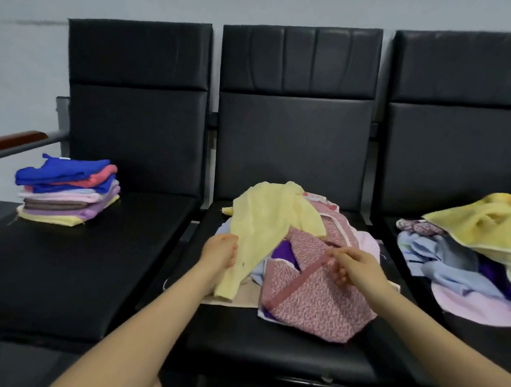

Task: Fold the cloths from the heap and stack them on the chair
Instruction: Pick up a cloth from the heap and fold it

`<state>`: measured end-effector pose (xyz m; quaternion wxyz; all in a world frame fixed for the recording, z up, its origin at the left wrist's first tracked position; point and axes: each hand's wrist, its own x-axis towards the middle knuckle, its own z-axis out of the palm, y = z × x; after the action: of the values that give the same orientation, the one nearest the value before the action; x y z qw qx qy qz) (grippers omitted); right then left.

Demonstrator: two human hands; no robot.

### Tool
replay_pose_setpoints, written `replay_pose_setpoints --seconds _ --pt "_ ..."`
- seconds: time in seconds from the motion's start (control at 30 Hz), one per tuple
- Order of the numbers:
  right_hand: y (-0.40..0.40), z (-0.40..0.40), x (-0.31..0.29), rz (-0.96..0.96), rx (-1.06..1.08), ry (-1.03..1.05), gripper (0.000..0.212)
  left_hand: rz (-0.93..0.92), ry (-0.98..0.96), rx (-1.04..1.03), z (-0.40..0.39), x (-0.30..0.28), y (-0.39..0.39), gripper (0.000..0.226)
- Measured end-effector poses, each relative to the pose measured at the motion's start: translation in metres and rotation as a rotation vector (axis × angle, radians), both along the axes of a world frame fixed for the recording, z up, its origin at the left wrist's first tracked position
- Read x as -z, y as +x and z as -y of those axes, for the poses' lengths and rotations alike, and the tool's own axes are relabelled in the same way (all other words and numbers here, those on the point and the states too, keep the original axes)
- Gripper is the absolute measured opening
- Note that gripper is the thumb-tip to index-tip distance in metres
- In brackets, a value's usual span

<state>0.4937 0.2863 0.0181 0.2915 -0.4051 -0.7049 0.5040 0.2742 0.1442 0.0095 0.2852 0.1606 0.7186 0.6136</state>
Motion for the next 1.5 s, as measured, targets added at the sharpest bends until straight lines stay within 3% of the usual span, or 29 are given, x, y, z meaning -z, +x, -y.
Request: replay_pose_setpoints --seconds 0.13,0.2,0.3,0.33,0.4,0.5,0.63,0.77,0.9,1.0,1.07,1.13,1.23,1.3,1.4,1.5 --pt "-0.017 -0.016 0.004 0.037 -0.019 0.022 0.018 -0.138 0.018 -0.021 -0.011 0.001 -0.002 0.018" --pt "-0.031 -0.025 0.002 0.037 -0.034 0.069 0.018 -0.280 -0.059 -0.015 -0.019 0.002 -0.006 0.027" --pt "-0.059 -0.040 0.004 0.029 -0.053 0.083 0.022 -0.474 -0.210 0.045 -0.032 0.006 -0.013 0.012" --pt "-0.068 -0.044 0.005 0.039 -0.061 0.088 0.026 -0.517 -0.232 0.086 -0.036 0.008 -0.013 0.017" --pt "-0.088 -0.050 0.008 0.112 -0.090 0.132 0.024 -0.609 -0.281 0.134 -0.042 0.013 -0.016 0.019" --pt "-0.116 -0.054 0.009 0.289 -0.133 0.204 0.037 -0.703 -0.318 0.099 -0.046 0.023 -0.029 0.018" --pt "-0.140 -0.054 0.012 0.350 -0.138 0.305 0.037 -0.455 -0.125 0.059 -0.042 0.028 -0.042 0.019" --pt "-0.140 -0.050 0.007 -0.056 -0.068 0.168 0.041 -0.119 0.187 -0.154 -0.029 0.005 -0.045 0.016" --pt "-0.117 -0.047 -0.031 -0.468 -0.037 -0.147 0.019 0.046 0.435 -0.222 -0.013 -0.025 -0.035 0.020" --pt "-0.088 -0.048 -0.057 -0.599 0.051 -0.169 0.019 0.217 0.565 -0.190 -0.006 -0.039 -0.018 0.023" --pt "-0.067 -0.052 -0.061 -0.637 0.057 -0.257 0.021 0.196 0.484 -0.096 -0.005 -0.039 -0.009 0.021" --pt "-0.047 -0.059 -0.054 -0.573 0.085 -0.293 0.022 0.107 0.295 0.029 -0.002 -0.032 0.000 0.018" --pt "-0.019 -0.070 -0.019 -0.078 0.163 0.043 0.029 0.013 0.004 0.135 -0.004 -0.014 0.006 0.016" --pt "-0.002 -0.071 0.013 0.099 0.202 0.056 0.045 0.029 -0.030 0.126 -0.010 -0.005 0.005 0.017" --pt "0.018 -0.067 0.025 0.175 0.296 0.131 0.044 -0.036 -0.010 0.058 -0.023 0.003 -0.002 0.019" --pt "0.027 -0.064 0.014 0.160 0.305 0.193 0.042 -0.329 -0.009 0.047 -0.039 0.005 -0.007 0.028"
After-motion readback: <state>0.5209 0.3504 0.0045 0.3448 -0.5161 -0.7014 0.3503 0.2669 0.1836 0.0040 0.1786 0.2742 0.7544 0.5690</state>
